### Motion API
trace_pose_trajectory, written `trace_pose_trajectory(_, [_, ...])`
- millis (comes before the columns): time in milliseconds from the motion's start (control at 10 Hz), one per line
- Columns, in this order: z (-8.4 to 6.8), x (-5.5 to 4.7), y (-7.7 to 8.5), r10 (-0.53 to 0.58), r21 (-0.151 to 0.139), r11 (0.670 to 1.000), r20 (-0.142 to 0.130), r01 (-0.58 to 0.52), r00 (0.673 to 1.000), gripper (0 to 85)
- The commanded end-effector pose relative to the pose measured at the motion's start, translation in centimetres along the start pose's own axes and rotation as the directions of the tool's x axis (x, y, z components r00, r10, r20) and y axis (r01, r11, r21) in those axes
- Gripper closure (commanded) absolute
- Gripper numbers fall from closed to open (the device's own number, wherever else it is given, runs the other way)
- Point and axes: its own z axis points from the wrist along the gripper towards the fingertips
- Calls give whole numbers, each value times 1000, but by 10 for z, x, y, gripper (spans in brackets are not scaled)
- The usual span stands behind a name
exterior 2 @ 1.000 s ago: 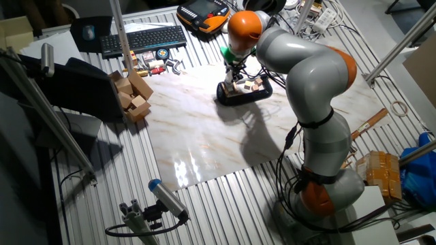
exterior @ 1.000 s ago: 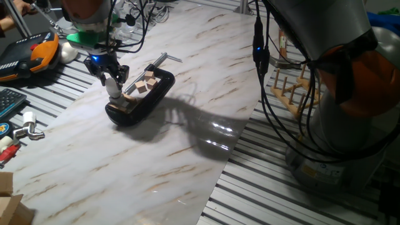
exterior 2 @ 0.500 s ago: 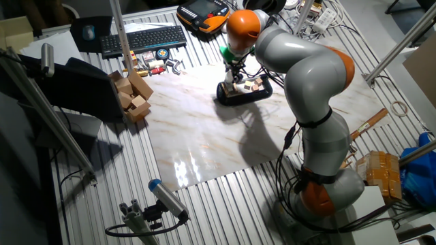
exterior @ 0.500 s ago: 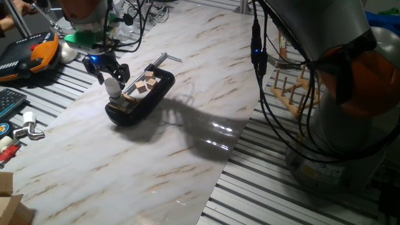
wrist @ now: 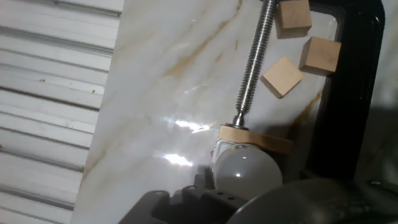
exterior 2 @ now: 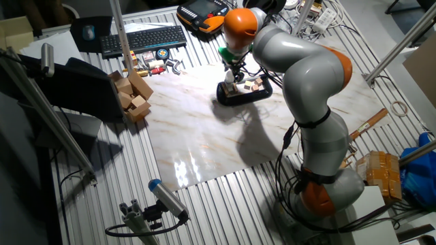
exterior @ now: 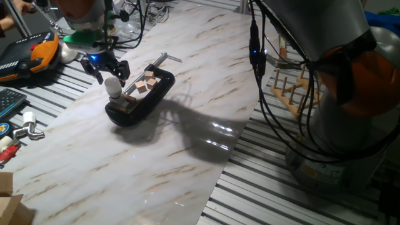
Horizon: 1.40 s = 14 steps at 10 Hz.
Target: Install the light bulb by rotating it
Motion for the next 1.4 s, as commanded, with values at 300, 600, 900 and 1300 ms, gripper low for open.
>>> trace_pose_trajectory(300, [-2, 0, 0, -392, -26, 920, 23, 392, 920, 170])
trace_pose_trajectory(600, [-2, 0, 1, -542, -56, 838, 22, 542, 840, 170])
trace_pose_trajectory(900, [-5, -1, 1, -650, -47, 758, 26, 651, 759, 170])
trace_pose_trajectory(1300, [-10, -1, 1, -728, -53, 685, -9, 726, 686, 170])
